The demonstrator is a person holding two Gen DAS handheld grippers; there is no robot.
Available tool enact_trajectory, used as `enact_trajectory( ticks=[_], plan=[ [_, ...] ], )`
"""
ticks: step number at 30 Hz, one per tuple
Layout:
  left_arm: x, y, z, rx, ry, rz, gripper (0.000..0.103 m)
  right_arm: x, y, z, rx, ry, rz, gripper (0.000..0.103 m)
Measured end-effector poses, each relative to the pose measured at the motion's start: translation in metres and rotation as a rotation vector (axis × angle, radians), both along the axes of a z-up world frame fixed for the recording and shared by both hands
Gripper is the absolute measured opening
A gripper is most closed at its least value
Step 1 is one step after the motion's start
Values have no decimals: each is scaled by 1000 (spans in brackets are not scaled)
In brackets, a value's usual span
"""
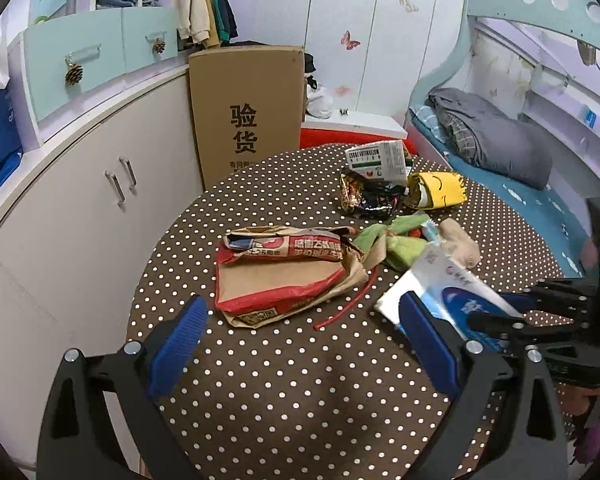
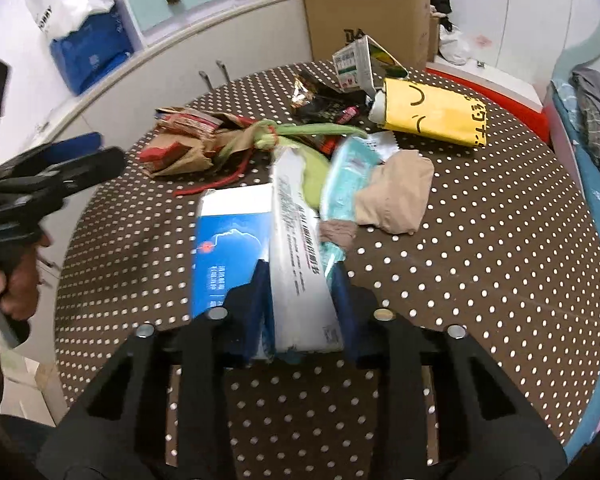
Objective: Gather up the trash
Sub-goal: 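Grasp the blue-and-white box with the right gripper while the left gripper grasps the teal wrapper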
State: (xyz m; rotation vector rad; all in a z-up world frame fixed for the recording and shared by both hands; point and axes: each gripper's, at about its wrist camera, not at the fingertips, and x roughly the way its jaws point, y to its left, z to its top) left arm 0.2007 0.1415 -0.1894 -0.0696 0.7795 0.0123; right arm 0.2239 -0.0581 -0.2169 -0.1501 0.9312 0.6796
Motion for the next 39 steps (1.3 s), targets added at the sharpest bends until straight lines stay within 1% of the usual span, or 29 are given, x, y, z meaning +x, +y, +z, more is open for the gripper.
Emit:
enact_trajectory(
  ticks=[2,4,9,11,13,15,19,23,24,25,26,27,28,29,30,31,32,35,39],
  plan=[
    [2,-3,-2,3,7,-9,94,-6,-6,1,-4,-5,-5,30],
    [3,-9,-3,-1,9,-24,94,-12,-17,2,24,5,-18,30],
    [3,-29,-8,-17,21,-61,94,-24,-55,11,154,34,-76,30],
    [5,-41,-10,-30,29,-89,94,-26,-72,15,191,32,-106,30],
    [8,-55,-12,-27,34,-117,94,-31,-91,21,229,21,-149,30],
    [13,-71,-15,-26,38,-146,94,-32,-111,27,251,1,-202,30],
    [26,-101,-22,-46,63,-189,94,-26,-141,28,261,-12,-292,30],
    [45,-129,-34,-31,99,-195,94,-18,-166,25,276,-13,-371,30],
    [50,-134,-38,-32,113,-193,92,-17,-172,24,280,-15,-389,30],
    [55,-141,-44,-36,136,-189,81,-16,-174,23,284,-17,-400,30],
    [59,-144,-48,-39,154,-187,74,-16,-176,23,289,-19,-413,30],
    [59,-148,-50,-20,149,-175,70,-17,-182,23,294,-23,-425,30],
    [60,-154,-51,5,142,-165,61,-18,-187,23,300,-30,-437,30],
    [61,-156,-51,15,138,-160,51,-18,-190,24,304,-34,-444,30],
    [61,-158,-50,19,134,-152,31,-19,-197,24,311,-38,-452,30],
    [61,-158,-50,-10,143,-155,23,-20,-204,24,314,-41,-458,29],
    [60,-157,-49,-39,148,-160,23,-20,-208,25,316,-44,-467,30],
    [49,-156,-45,-30,134,-165,22,-24,-224,27,327,-58,-494,30],
    [30,-151,-33,-48,115,-168,22,-31,-250,33,342,-85,-538,30]
  ],
)
